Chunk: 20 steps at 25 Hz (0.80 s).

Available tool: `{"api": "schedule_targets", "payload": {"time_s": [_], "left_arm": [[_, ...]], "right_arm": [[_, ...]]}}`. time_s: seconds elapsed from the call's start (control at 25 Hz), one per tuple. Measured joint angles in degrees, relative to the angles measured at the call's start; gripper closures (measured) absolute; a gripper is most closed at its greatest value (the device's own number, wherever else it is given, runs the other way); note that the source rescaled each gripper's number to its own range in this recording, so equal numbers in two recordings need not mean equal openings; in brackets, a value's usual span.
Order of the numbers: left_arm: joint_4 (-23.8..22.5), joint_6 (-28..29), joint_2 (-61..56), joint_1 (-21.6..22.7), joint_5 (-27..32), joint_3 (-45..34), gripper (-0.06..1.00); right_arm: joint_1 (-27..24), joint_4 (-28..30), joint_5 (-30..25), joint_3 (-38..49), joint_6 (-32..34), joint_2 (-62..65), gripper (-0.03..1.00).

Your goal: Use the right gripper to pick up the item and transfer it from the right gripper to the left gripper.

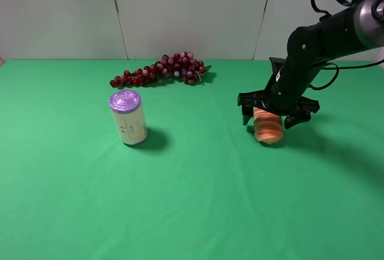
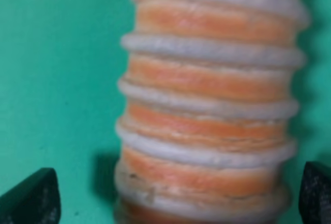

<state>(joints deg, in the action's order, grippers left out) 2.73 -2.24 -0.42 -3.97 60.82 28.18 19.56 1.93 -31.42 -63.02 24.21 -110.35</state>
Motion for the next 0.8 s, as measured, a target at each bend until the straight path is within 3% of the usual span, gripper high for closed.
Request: {"api": "schedule_targets", "payload": {"time_s": [0.8], "left_arm": [[0.0, 0.0, 0.0, 0.0, 0.0, 0.0, 0.04]], "right_arm": [[0.1, 0.4, -0.5, 0.0, -1.2, -0.6, 0.03]]}}
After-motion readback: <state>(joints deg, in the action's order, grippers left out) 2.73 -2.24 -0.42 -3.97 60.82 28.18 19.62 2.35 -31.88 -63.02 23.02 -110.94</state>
